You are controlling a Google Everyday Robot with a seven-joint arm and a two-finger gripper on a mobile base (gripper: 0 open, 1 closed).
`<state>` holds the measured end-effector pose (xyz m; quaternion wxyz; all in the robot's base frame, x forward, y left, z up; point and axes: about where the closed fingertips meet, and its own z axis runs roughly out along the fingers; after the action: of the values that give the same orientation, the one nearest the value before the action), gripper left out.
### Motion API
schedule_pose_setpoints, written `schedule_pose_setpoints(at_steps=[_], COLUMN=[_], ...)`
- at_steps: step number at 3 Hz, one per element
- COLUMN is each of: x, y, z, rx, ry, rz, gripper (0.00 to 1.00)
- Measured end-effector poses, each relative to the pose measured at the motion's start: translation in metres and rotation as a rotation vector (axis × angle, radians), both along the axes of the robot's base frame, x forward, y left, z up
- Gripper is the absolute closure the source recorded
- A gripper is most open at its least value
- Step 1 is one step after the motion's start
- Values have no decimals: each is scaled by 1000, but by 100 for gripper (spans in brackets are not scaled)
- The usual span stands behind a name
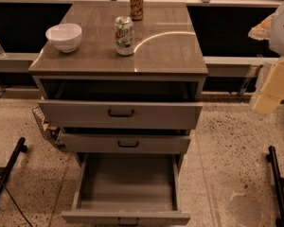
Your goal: Place 7up can into bottom drawer
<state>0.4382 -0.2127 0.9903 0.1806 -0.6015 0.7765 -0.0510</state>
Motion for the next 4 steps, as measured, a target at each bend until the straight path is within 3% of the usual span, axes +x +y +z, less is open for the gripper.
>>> schedule_pose_setpoints(at_steps=[2,3,4], x=[4,36,93], y=[3,27,81], z=[3,22,46], rx=[19,108,297], ry=[-12,-77,-179], rz=[-5,-10,-42], gripper=[0,0,0])
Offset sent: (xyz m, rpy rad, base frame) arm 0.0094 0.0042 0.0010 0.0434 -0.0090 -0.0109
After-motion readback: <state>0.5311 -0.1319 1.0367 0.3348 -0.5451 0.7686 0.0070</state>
